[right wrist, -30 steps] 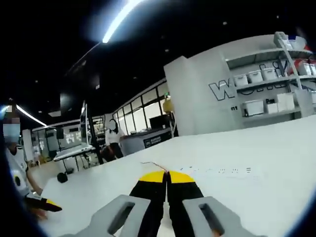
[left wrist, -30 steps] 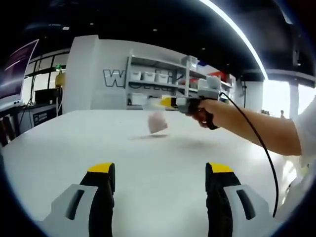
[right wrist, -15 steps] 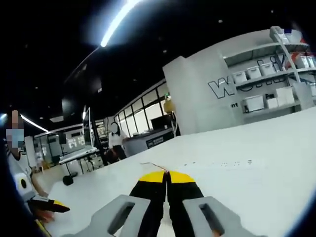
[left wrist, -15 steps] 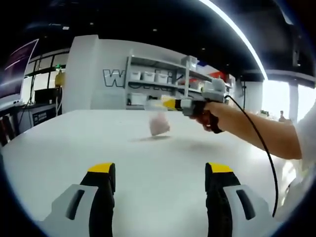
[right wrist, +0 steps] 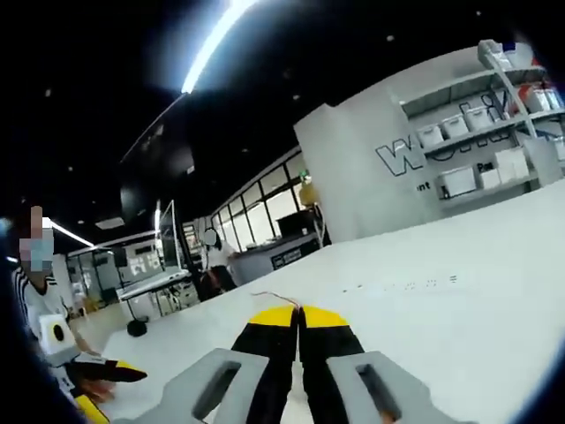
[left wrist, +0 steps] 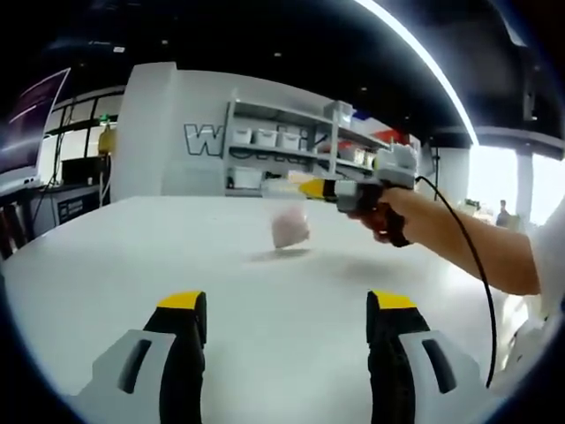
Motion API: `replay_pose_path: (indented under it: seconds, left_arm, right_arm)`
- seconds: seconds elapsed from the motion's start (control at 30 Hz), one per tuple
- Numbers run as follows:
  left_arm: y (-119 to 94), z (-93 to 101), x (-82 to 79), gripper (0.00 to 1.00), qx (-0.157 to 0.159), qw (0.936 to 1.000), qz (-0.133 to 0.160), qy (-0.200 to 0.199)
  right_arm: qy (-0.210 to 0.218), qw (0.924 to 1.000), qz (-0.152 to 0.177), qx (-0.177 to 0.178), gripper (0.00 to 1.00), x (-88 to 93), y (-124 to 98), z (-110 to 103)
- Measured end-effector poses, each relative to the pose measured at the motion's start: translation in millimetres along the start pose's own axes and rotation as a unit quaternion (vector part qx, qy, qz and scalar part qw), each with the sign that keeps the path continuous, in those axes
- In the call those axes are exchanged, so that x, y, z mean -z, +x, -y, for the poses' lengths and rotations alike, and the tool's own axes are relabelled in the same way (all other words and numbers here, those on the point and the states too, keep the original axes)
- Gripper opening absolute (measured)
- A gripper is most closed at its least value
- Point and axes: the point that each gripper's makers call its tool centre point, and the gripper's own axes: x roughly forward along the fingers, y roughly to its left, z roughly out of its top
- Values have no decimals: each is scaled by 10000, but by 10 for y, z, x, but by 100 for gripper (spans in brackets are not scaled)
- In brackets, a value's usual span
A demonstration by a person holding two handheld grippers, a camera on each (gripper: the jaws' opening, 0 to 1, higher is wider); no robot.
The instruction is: Open the resealable bag by pulling the two sides of the seal apart until the entire bag opening is separated and visibly accessible.
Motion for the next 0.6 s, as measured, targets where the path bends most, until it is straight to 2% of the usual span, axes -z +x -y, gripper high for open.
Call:
replay_pose_path:
  seconds: [0.23,0.6]
  left_arm:
    - [8,11,2,73,18,10000,-2,-11]
    - [-10,36,-10,72,62,9999,43,-84]
  right_arm:
    - [129,9999,75,-36,0,8,-91,-33]
    - [321,9991,227,-145,0,17,-210,-212]
